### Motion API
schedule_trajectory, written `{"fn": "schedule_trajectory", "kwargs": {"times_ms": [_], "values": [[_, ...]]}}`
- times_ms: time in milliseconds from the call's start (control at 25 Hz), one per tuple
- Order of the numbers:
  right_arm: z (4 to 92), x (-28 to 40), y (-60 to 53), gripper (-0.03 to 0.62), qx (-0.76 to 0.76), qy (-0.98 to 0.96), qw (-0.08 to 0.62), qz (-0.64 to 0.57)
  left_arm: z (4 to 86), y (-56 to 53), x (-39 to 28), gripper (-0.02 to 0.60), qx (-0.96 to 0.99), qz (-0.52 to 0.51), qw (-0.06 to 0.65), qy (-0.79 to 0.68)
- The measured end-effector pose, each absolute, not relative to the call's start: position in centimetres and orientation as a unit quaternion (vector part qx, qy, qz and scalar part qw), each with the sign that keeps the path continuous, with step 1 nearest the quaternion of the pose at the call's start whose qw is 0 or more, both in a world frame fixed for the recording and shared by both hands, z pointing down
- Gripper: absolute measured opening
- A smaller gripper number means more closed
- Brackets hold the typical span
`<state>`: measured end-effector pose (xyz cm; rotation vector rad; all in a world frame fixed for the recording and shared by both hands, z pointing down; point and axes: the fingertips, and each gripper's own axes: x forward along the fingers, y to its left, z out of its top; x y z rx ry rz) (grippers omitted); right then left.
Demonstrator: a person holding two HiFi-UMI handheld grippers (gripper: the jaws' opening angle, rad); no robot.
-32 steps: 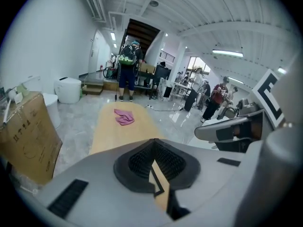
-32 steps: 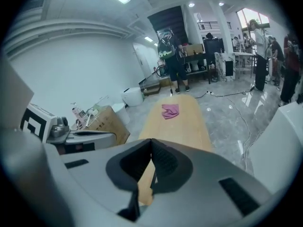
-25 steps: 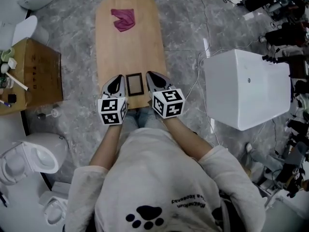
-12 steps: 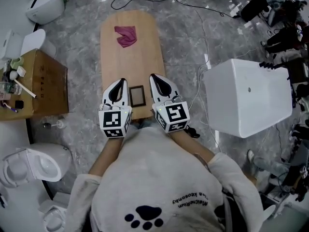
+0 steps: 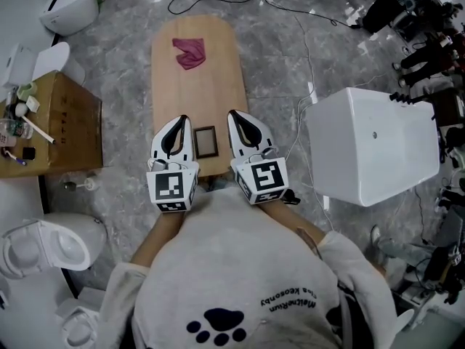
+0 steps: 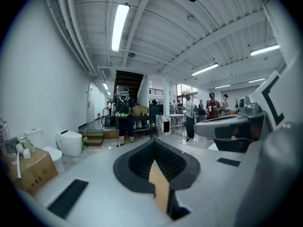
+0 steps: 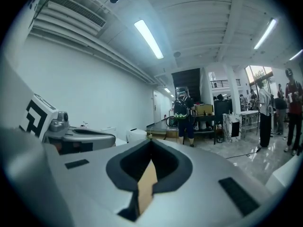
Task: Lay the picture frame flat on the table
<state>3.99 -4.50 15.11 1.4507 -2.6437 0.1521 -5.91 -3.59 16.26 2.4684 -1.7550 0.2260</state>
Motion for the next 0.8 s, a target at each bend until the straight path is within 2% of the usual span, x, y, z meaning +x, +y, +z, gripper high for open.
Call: {"fn": "schedule_trajectory", "kwargs": {"times_ms": [800], "values": [[15.0,4.8,-4.9,0.009,0.47,-0.88,0.045,0.049,16.1,-3.6,-4.2,0.008,0.818,0.051,0.049,-0.571]]}}
